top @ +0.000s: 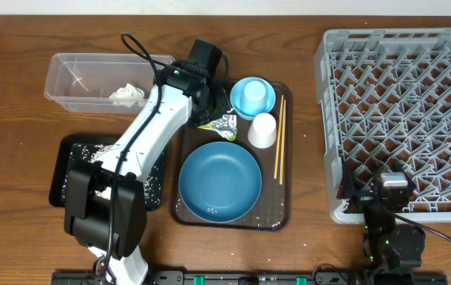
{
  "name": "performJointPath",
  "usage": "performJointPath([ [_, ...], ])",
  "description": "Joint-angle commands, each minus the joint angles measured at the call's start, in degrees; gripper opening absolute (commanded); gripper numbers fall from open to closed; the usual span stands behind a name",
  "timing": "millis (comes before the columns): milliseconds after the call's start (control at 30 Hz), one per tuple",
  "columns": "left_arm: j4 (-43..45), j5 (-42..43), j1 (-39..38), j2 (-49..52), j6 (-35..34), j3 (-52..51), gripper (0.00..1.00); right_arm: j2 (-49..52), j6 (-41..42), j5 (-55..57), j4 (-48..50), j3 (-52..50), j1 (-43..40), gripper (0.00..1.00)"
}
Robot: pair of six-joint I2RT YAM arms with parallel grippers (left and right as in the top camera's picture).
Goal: Sort waste into correct bins and load items into the dishwasher rack
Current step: 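Move the left gripper back to the foil and green snack wrapper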
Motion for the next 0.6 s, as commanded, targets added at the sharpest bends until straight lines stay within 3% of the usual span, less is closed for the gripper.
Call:
performJointPath([
  [0, -1.88, 1.49, 0.04, 0.42, -0.5, 0.46, 0.44, -0.24, 0.13, -0.22, -0.22, -0.13, -0.44, 0.99],
  [67, -3.91, 2.71, -0.26, 0.55, -2.64, 0.28, 0.57, -0.24, 0.13, -0.22, -0.2, -0.13, -0.44, 0.99],
  [133, -4.09, 2.54, -0.76, 0.55, -4.04, -0.48, 0.61, -0.24, 0.13, -0.22, -0.2, -0.13, -0.44, 0.99],
  [567, -0.22, 1.66, -1.55, 7.17, -11.89, -1.27, 0.62, -0.24, 0.13, -0.22, -0.2, -0.13, -0.44, 0.99],
])
